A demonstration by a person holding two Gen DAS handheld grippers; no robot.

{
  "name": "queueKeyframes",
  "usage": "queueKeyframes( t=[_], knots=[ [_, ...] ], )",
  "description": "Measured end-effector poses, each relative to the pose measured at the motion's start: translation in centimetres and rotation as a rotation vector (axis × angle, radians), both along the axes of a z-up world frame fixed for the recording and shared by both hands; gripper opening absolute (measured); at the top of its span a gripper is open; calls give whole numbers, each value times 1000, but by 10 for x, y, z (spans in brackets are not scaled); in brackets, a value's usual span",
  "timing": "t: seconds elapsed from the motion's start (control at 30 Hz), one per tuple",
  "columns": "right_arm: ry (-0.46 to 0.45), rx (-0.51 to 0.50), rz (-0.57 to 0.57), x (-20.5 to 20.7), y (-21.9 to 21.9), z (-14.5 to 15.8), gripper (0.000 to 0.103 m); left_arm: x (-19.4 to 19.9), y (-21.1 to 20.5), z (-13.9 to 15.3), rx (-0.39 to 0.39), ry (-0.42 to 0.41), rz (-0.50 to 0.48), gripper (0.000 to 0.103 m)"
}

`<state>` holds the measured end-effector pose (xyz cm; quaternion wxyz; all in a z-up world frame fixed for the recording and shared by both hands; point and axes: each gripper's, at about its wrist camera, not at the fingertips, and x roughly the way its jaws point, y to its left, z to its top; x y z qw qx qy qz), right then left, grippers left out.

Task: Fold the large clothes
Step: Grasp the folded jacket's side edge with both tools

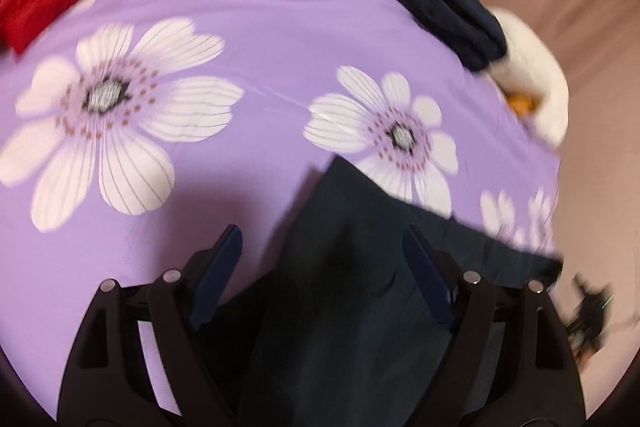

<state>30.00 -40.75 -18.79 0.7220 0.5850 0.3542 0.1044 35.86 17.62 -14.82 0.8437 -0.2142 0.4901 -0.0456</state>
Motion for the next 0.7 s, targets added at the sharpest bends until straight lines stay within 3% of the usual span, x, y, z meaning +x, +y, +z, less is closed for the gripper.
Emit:
queueKeyframes(
  t=[0.07,0.17,0.23,0.3,0.33,0.4,0.5,0.63,0.7],
  knots=[
    [-9,-170,98,-1,11,21,71,-7,-17,1,80,-11,-71,83],
    [-13,-624,207,-6,42,55,71,-12,-41,-8,188,-5,-144,83],
    [-21,-996,294,-7,79,61,55,-12,-54,-17,238,7,-172,83],
    [4,-1217,395,-5,111,45,44,-10,-64,-28,285,30,-190,83],
    [9,-1262,429,-4,119,36,38,-7,-68,-35,312,45,-200,84],
    [37,-1268,493,3,128,11,38,-1,-73,-52,355,94,-218,86],
    [100,-1234,509,15,123,-11,40,6,-70,-62,328,116,-209,93],
    [113,-1237,518,19,127,2,40,1,-56,-45,227,79,-185,93],
    [-1,-1247,552,10,143,28,40,-6,-48,-34,161,44,-180,93]
  ],
)
